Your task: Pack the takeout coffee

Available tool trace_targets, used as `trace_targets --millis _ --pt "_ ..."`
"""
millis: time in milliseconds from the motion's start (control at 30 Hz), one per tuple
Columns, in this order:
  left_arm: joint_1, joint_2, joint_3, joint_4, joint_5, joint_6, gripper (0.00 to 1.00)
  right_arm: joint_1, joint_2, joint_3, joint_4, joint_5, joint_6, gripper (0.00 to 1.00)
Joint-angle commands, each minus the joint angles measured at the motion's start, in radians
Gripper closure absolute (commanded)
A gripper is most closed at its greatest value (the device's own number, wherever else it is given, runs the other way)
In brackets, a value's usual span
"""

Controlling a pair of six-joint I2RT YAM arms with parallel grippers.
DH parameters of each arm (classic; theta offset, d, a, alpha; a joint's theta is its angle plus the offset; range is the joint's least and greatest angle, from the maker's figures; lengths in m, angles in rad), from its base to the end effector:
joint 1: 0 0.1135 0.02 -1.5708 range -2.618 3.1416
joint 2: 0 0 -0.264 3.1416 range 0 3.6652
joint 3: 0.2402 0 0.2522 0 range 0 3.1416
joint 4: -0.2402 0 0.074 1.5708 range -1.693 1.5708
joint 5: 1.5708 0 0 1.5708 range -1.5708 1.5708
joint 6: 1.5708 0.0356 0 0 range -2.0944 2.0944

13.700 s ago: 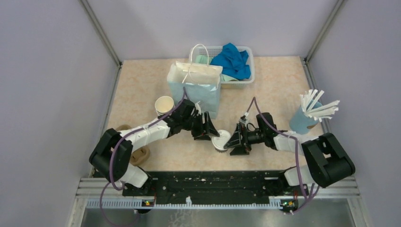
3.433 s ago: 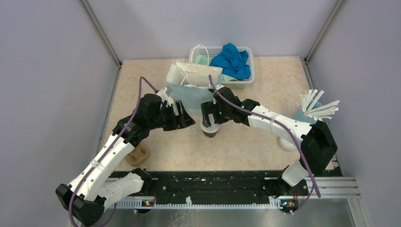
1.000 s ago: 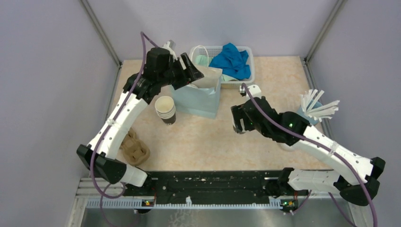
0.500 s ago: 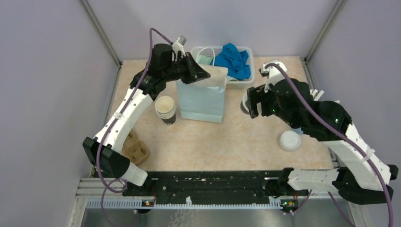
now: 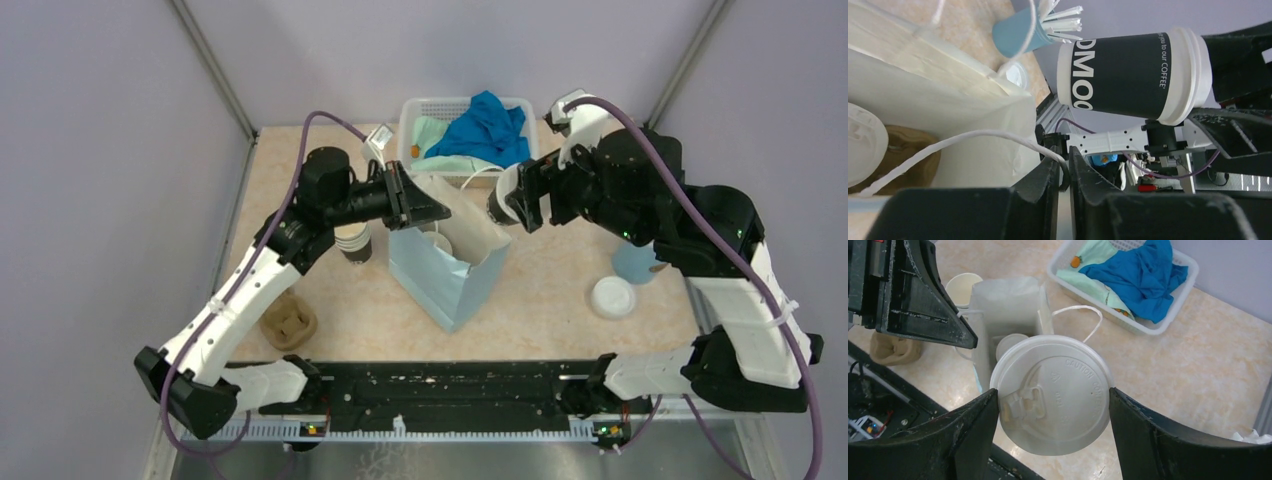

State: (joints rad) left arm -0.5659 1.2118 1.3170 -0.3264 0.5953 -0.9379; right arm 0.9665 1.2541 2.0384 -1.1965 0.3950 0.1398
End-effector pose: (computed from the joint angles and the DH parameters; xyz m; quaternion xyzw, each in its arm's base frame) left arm 0.2134 -0.1592 0.4234 0.0420 0.7675 -0.5752 0.2798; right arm 0.1060 0.1294 0.5371 -0.2312 0.7946 0.1423 0.5430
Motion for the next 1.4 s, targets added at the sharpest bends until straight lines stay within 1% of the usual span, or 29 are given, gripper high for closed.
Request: trace_targets --millis 0,67,167,267,367,433,500,533,567,633,733,900,967,1033,1133,1233,1367 --pt "-0.008 -0.093 -0.061 0.042 0.017 -0.033 0.79 0.009 0.001 0.047 0.014 -0.126 -0.004 0.25" --pt "-0.008 -0.112 -0.048 -0.005 0.016 -0.004 0.71 0.009 0.011 0.047 0.018 -0.167 0.003 0.26" --pt "-0.008 -0.118 0.022 -0.121 -0.004 0.07 0.5 0.008 0.035 0.06 0.023 -0.245 0.027 0.29" --pt "-0.004 -0.106 0.129 -0.286 -0.074 0.195 0.35 0.009 0.048 0.069 0.032 -0.307 0.049 0.29" --pt "0.01 -0.067 0.27 -0.497 -0.2 0.306 0.29 0.011 0.056 0.07 0.041 -0.345 0.06 0.29" --pt "0.027 -0.033 0.355 -0.602 -0.298 0.348 0.28 0.01 0.056 0.07 0.045 -0.363 0.062 0.29" --pt "0.05 0.004 0.423 -0.684 -0.391 0.374 0.24 0.011 0.056 0.068 0.051 -0.378 0.063 0.28" --pt "0.065 0.023 0.459 -0.709 -0.421 0.386 0.21 0.01 0.056 0.069 0.05 -0.381 0.063 0.29" --pt "0.079 0.04 0.472 -0.72 -0.436 0.401 0.19 0.009 0.056 0.067 0.047 -0.383 0.063 0.28" --pt "0.103 0.071 0.518 -0.732 -0.441 0.42 0.18 0.011 0.058 0.063 0.042 -0.378 0.063 0.28" --pt "0.117 0.077 0.501 -0.689 -0.413 0.463 0.15 0.01 0.056 0.063 0.038 -0.368 0.069 0.28" --pt "0.153 0.172 0.494 -0.671 -0.321 0.6 0.16 0.01 0.055 0.072 0.044 -0.376 0.071 0.28" --pt "0.162 0.201 0.481 -0.66 -0.289 0.634 0.16 0.009 0.056 0.069 0.041 -0.381 0.064 0.29" --pt "0.173 0.226 0.462 -0.638 -0.225 0.674 0.17 0.01 0.054 0.063 0.038 -0.374 0.059 0.29" --pt "0.176 0.282 0.468 -0.678 -0.191 0.724 0.24 0.01 0.052 0.055 0.042 -0.375 0.051 0.28" --pt "0.177 0.302 0.437 -0.677 -0.187 0.765 0.28 0.011 0.05 0.048 0.058 -0.387 0.045 0.28" --pt "0.177 0.324 0.417 -0.652 -0.154 0.813 0.39 0.01 0.048 0.029 0.078 -0.392 0.035 0.29"
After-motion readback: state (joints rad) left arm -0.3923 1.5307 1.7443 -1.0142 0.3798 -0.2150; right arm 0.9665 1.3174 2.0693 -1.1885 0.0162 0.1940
